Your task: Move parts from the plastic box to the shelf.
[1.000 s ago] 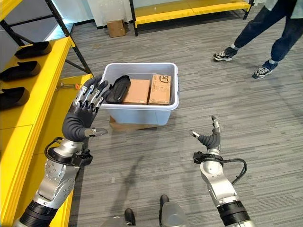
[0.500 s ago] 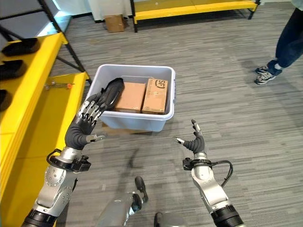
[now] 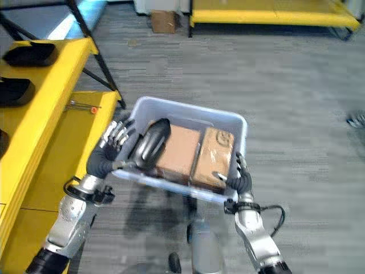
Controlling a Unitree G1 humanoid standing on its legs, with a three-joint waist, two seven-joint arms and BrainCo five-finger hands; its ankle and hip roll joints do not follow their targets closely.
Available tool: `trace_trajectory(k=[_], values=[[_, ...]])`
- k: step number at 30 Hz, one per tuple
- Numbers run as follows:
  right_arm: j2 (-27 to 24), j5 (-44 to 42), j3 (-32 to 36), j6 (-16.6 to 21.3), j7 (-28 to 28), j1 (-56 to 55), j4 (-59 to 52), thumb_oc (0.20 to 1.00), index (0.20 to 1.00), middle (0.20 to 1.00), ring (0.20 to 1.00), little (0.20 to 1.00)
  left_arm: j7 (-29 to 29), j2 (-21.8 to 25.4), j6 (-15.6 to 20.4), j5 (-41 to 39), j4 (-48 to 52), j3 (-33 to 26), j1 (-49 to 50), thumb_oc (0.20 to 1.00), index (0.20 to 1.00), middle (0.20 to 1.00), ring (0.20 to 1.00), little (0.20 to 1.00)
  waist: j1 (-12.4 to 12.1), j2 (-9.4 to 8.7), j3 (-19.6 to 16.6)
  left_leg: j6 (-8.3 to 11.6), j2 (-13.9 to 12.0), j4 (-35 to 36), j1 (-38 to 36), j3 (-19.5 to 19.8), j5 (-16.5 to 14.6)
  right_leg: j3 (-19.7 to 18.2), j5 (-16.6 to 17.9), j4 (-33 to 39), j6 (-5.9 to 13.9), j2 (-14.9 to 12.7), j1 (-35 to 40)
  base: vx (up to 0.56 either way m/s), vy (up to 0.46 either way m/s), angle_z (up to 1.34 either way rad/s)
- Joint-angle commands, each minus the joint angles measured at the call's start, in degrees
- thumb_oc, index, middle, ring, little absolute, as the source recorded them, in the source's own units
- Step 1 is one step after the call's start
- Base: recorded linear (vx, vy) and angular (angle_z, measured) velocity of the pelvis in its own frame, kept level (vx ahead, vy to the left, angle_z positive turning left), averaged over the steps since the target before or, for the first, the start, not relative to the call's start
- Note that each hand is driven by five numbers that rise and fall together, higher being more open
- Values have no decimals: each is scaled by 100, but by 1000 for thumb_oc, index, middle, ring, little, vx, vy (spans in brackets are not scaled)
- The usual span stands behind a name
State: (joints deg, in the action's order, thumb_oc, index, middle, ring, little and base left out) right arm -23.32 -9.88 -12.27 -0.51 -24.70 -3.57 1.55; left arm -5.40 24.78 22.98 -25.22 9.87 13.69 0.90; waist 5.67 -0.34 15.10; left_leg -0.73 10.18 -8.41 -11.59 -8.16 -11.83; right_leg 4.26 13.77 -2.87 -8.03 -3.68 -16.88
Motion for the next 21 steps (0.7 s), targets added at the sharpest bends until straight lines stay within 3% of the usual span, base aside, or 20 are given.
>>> trace_trajectory(k=[1,7,15,21], values=[[-51,27,48,235,-125,951,-16,1000,1000,1000,1000,1000,303,136,508,29,404,-91,-215,1000,1000,1000,1000,1000,-112,127,-76,98,-990,297,1132,-136,658,389,-761,-8,1398,-215,686,112,7,28],[-108,-67,86,-8,-25,839,-175,1000,1000,1000,1000,1000,233,112,339,-92,581,-289,-104,1000,1000,1000,1000,1000,-165,149,-165,147,-1050,489,1233,-130,862,450,-971,-7,1348,-179,887,128,2,-11],[-144,117,9,-184,332,671,-220,1000,1000,1000,1000,1000,289,156,158,-63,640,-306,-104,1000,1000,1000,1000,1000,-122,122,-168,85,-1055,199,1286,-228,761,401,-1187,-214,1286,-153,1062,115,-25,-13],[-259,206,-118,-256,614,811,-165,1000,1000,1000,1000,1000,419,181,177,-30,646,-277,-128,1000,1000,1000,1000,1000,-190,92,-109,161,-1150,272,1345,-220,867,488,-1242,-166,1237,-105,1109,40,-37,8]])
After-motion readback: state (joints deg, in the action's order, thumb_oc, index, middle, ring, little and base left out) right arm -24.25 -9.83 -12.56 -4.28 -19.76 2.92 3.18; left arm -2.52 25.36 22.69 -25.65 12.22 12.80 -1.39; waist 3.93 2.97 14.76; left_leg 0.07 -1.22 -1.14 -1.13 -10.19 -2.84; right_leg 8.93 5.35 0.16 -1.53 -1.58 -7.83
